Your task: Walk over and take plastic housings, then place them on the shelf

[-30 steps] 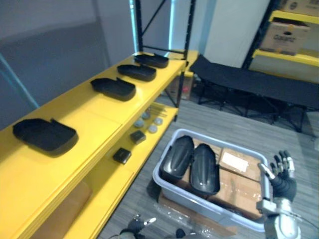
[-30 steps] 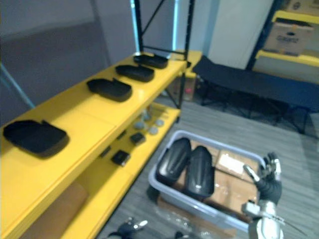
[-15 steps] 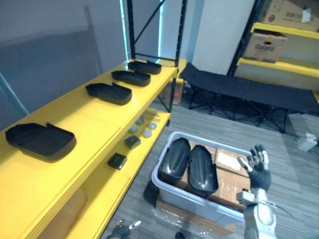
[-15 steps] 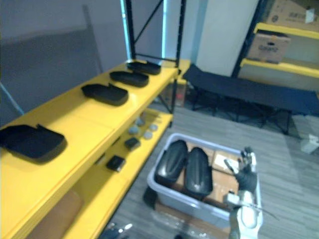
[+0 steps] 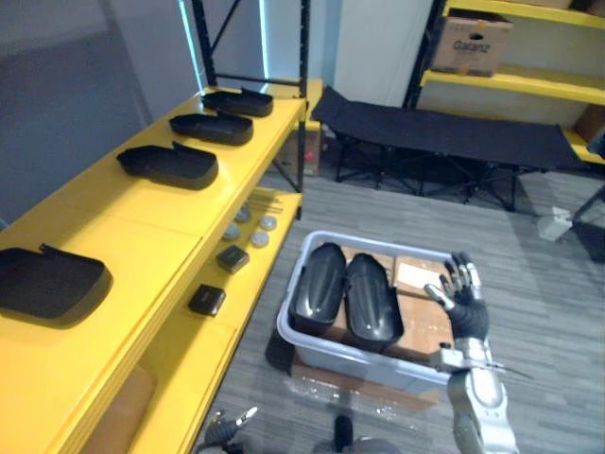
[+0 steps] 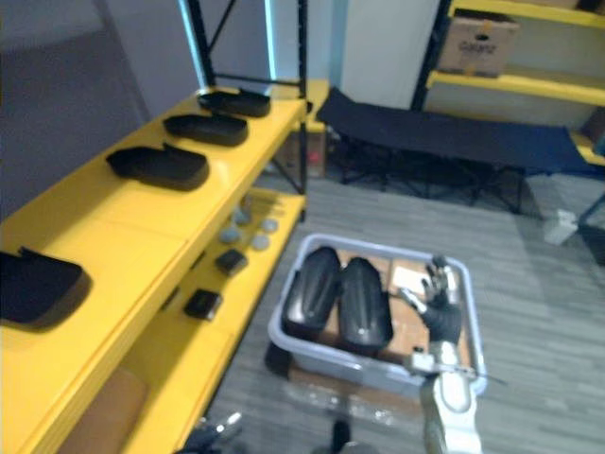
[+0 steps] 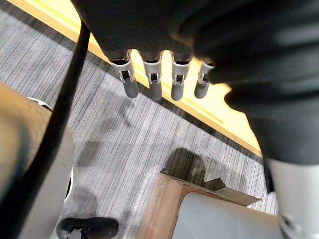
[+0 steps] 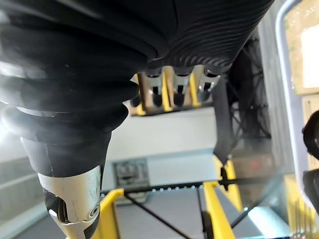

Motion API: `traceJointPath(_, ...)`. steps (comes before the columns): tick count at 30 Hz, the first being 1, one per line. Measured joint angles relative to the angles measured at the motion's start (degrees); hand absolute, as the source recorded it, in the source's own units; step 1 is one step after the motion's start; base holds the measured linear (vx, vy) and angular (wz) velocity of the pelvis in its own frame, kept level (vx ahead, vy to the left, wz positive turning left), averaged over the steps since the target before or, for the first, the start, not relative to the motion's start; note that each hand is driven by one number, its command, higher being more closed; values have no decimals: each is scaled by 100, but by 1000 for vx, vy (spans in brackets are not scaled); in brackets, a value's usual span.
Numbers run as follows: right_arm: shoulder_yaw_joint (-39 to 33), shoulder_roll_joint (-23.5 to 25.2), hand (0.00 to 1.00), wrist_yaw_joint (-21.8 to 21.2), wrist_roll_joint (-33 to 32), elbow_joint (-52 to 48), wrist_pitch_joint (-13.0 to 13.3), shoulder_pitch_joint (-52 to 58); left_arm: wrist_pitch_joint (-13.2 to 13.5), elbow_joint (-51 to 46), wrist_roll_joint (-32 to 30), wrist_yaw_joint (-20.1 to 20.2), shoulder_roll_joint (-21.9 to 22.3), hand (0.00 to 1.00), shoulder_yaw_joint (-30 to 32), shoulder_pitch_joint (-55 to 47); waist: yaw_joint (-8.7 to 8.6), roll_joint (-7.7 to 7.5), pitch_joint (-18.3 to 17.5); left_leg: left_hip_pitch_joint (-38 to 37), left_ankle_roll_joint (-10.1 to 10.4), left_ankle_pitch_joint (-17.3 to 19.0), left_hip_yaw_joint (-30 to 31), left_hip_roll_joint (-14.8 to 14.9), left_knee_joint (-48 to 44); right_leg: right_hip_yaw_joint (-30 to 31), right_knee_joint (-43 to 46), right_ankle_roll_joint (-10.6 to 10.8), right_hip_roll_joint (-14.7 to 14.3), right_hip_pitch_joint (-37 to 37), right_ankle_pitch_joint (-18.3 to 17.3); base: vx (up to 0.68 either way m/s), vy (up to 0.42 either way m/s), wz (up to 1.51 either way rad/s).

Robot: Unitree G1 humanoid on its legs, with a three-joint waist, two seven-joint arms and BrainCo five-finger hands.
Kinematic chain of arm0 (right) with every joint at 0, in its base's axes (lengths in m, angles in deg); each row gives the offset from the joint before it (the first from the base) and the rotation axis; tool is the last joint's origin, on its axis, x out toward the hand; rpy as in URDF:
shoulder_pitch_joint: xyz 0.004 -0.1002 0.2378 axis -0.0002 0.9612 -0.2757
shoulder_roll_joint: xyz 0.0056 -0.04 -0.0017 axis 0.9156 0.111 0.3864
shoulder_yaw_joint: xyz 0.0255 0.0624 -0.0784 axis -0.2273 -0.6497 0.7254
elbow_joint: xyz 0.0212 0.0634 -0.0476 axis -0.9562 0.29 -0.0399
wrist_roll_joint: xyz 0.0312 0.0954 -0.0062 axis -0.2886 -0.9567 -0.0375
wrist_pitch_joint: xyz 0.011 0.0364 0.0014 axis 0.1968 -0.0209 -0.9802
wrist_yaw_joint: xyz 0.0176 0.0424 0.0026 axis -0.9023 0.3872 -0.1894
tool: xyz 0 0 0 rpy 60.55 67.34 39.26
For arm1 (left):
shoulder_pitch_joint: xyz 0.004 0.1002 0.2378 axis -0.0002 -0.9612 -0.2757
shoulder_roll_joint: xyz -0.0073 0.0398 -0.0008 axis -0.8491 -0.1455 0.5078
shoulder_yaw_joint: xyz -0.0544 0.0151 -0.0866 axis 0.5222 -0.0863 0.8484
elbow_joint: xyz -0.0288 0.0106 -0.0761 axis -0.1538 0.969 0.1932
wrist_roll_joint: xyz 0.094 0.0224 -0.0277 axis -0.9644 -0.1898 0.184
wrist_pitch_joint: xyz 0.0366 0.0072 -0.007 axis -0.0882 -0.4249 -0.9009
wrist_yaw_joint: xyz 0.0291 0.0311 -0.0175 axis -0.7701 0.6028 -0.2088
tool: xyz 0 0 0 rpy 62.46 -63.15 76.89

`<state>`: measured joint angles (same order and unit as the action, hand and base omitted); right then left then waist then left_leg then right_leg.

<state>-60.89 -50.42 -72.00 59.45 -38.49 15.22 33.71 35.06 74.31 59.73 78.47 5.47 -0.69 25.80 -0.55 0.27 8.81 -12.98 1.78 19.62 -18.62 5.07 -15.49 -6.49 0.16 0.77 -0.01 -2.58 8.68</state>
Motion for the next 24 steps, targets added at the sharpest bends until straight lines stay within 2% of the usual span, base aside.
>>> traceJointPath(4, 1, 43, 0, -43, 34, 15, -15, 4, 201, -16, -1, -10, 8, 0, 94, -4, 63, -121, 96, -110, 13, -104, 90, -119, 314, -133, -193, -5, 102, 108, 107, -44, -134, -1)
traceJointPath(9, -12, 54, 0, -56, 44, 15, -39, 9, 241, -48, -33, -24, 0, 0, 125, -6, 96, -154, 145, -206, 70, -165, 105, -201, 564, -152, -289, 4, 142, 162, 228, 2, -48, -3)
traceJointPath(13, -40, 52, 0, -52, 41, 16, -229, 3, 248, -93, -71, -27, -5, 0, 118, -5, 88, -130, 141, -186, 72, -224, 312, -181, 630, -322, -331, 15, 145, 189, 290, 109, -1, 18)
traceJointPath(17, -35, 54, 0, 84, 42, 34, -291, -13, 235, -112, -109, -25, -7, 0, 109, -4, 96, -121, 156, -184, 37, -246, 705, -165, 690, -461, -271, 32, 139, 268, 204, 99, 15, 24)
traceJointPath(21, -37, 58, 0, 243, 57, 34, -354, -17, 222, -138, -271, -7, -16, 0, 108, -4, 100, -127, 156, -149, -12, -277, 901, -206, 704, -580, -196, 100, 211, 271, 120, 43, 28, 20)
traceJointPath(24, -29, 164, 0, 374, 179, 34, -407, -34, 225, -146, -152, -10, -41, 0, 118, -13, 146, -164, 124, -73, -26, -285, 983, -256, 729, -625, -345, 127, 269, 278, 122, 16, -7, 11)
